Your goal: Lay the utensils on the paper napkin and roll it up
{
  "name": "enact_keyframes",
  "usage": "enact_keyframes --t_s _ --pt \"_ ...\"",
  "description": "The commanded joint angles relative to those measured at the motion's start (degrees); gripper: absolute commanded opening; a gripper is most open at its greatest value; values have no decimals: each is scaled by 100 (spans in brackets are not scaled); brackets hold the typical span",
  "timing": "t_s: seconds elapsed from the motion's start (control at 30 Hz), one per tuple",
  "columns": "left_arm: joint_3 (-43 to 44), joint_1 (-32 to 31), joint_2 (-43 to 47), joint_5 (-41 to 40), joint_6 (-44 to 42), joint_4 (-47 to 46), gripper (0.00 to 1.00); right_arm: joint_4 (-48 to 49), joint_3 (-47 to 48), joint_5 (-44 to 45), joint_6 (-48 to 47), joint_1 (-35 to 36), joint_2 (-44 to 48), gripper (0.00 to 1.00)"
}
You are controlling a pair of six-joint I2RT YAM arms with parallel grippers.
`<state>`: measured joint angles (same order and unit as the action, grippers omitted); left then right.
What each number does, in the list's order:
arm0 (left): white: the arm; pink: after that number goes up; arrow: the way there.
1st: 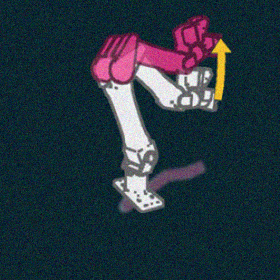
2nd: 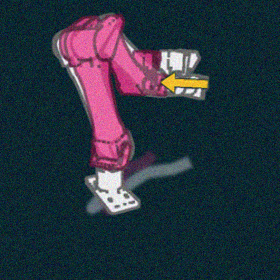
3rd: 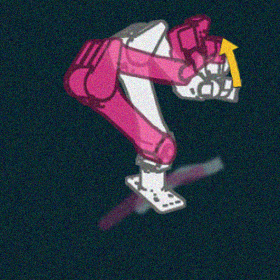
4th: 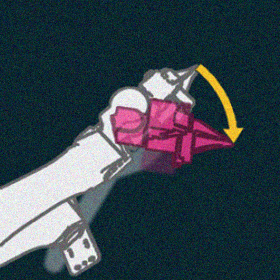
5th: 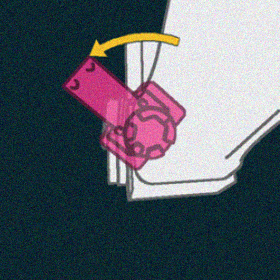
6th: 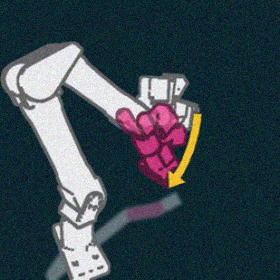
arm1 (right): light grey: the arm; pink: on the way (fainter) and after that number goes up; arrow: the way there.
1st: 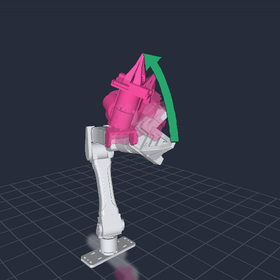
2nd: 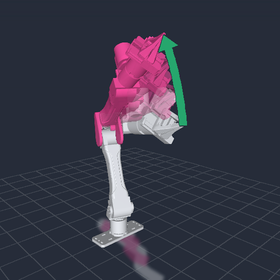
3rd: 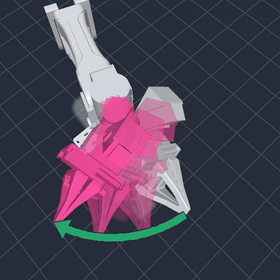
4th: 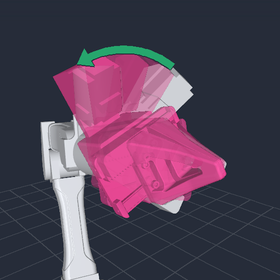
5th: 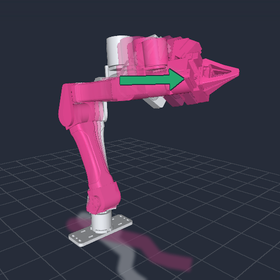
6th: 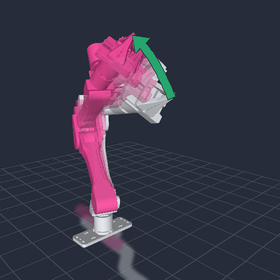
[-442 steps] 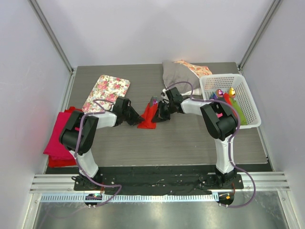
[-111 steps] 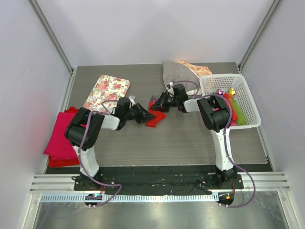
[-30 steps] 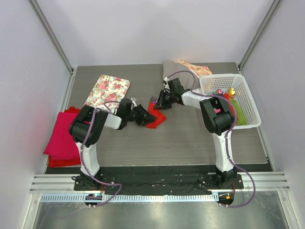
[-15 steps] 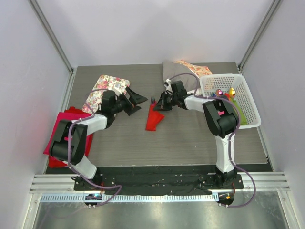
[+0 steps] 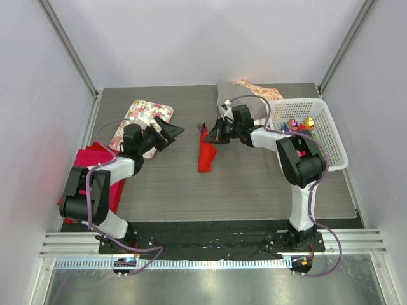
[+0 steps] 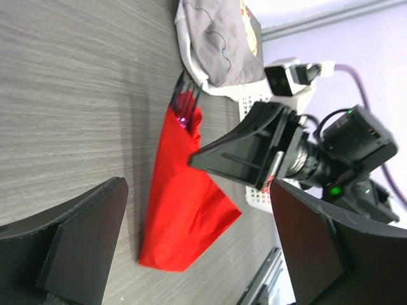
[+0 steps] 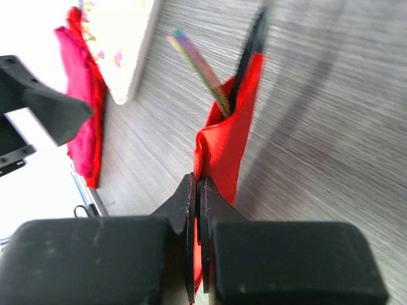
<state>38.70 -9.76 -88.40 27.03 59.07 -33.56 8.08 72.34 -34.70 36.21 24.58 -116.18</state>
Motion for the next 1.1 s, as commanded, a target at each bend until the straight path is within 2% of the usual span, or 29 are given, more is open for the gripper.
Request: enact_keyframes --t_s 0.0,0.2,0.3,0.37,0.4,0.47,0.73,0.93,1.07 --pt "42 166 218 503 -431 -807 100 748 -62 -362 167 -23 640 1" --pt "-160 457 -151 1910 314 -3028 100 932 -53 -652 282 -23 1123 1" --pt "-275 457 -151 2147 421 -3760 100 959 -62 -793 317 -32 1448 1" --pt "-231 457 -142 2298 317 -3816 99 959 -62 -863 369 -23 1667 1" --pt "-249 457 -73 2359 142 -3816 94 959 -70 -881 431 -32 1730 1" --pt "-327 449 42 2299 -8 -3825 92 1055 -88 -994 527 -23 1853 1" --pt "-451 291 464 2465 -537 -3816 91 1152 -158 -1215 765 214 2512 1" --pt "-451 -227 578 2729 -642 -4027 93 1047 -141 -1320 827 381 2916 1" --pt "-582 -369 850 2606 -791 -4150 93 1056 -141 -1434 880 486 3057 1"
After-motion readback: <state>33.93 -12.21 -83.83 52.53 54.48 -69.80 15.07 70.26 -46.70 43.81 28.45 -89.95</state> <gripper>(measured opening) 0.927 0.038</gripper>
